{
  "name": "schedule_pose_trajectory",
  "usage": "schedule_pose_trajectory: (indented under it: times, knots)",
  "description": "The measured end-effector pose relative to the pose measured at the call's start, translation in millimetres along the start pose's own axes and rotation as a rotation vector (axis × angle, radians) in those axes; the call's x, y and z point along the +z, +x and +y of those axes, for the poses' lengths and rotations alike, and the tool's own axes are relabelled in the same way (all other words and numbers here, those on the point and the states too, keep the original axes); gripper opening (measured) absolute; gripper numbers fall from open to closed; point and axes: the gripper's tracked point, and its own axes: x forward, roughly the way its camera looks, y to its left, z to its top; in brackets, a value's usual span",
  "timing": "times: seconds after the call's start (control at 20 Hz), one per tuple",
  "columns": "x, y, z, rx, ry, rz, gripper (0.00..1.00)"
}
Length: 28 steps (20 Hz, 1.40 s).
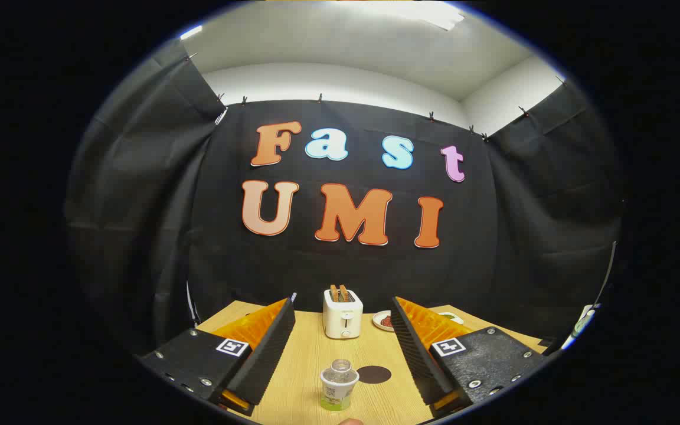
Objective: Take the bottle from table, then pour the juice into the cup, finally place the bottle on the coaster
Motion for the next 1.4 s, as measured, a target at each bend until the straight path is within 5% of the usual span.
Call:
schedule_pose_trajectory:
  times: [1.4]
  knots:
    - [-18,2,-14,-0.039,0.011,0.026,0.97]
